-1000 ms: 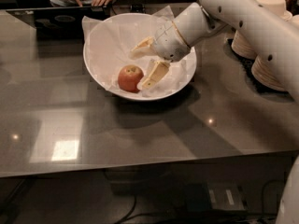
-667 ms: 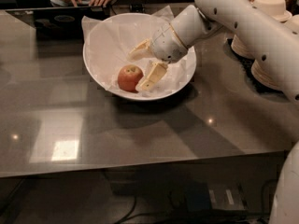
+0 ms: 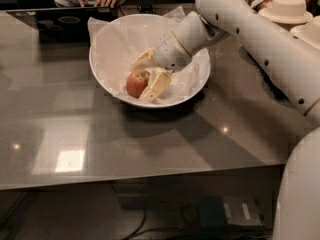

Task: Pick apple from white bowl

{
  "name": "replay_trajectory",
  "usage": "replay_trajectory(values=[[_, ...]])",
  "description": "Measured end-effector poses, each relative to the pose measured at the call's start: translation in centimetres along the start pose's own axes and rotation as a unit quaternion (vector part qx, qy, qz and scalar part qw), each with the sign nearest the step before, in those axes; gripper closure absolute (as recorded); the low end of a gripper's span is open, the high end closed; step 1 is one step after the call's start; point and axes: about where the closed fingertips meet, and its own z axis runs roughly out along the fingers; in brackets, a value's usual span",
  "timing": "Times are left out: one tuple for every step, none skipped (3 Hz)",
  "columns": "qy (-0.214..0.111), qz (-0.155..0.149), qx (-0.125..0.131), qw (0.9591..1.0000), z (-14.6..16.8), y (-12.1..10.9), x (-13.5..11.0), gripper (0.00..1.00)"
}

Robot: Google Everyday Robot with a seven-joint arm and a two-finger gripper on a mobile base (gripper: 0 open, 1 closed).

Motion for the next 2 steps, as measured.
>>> replay_trajectory(values=[[-0.001,0.002,-0.008,1.0,0.63,-0.21,-0.02,0.53],[-0.001,0.002,-0.008,1.0,0.63,-0.21,-0.02,0.77]])
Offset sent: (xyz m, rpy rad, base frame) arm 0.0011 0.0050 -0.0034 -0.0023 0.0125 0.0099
